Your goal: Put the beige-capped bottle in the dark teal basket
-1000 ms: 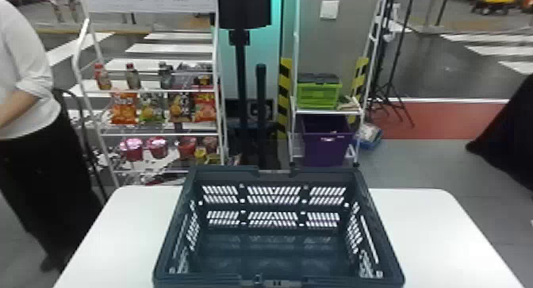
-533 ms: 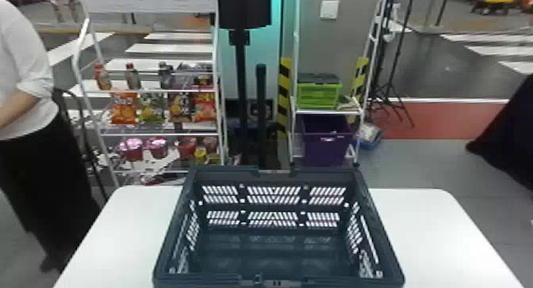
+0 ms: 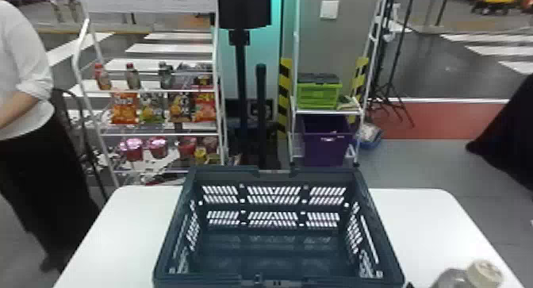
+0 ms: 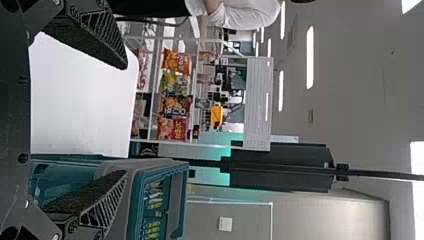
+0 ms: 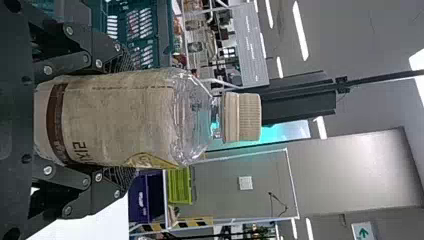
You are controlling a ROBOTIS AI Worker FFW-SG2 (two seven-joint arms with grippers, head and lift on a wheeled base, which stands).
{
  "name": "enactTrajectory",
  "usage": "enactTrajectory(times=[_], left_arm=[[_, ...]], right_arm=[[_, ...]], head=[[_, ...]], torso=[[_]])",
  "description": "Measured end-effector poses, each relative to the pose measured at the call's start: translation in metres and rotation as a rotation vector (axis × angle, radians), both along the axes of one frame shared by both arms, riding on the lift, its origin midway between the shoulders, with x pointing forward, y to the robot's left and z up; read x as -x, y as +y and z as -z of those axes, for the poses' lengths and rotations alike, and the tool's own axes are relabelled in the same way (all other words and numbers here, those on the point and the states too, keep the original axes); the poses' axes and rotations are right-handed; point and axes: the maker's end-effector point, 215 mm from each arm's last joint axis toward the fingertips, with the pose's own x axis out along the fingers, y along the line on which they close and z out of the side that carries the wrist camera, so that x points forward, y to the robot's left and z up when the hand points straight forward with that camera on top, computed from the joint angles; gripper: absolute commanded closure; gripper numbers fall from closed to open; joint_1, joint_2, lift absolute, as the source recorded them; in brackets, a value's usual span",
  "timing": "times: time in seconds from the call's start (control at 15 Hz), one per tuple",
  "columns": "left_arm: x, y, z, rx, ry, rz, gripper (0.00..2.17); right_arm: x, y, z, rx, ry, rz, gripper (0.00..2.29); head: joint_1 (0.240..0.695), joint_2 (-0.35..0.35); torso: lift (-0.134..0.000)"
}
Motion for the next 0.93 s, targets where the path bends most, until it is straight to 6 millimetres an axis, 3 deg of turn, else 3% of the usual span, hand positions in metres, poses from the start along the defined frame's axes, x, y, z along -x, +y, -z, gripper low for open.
enactTrajectory(times=[0.27, 0.53, 0.93], left_arm=[[0.003, 0.001, -0.003, 0.003, -0.015, -0.001, 0.14], [0.003, 0.001, -0.003, 0.003, -0.016, -0.003, 0.14], [0.001, 0.002, 0.0, 0.001, -0.011, -0.003, 0.14]], right_arm=[[-0.037, 0.019, -0.01, -0.015, 0.049, -0.022, 2.29], [-0.073, 0.051, -0.012, -0.009, 0.132, -0.066, 2.29], [-0.121, 0.099, 0.008, 0.074, 0.36, -0.136, 2.29]], head=[[0.499, 0.0], [0.499, 0.0], [0.499, 0.0]], torso=[[0.0], [0.0], [0.0]])
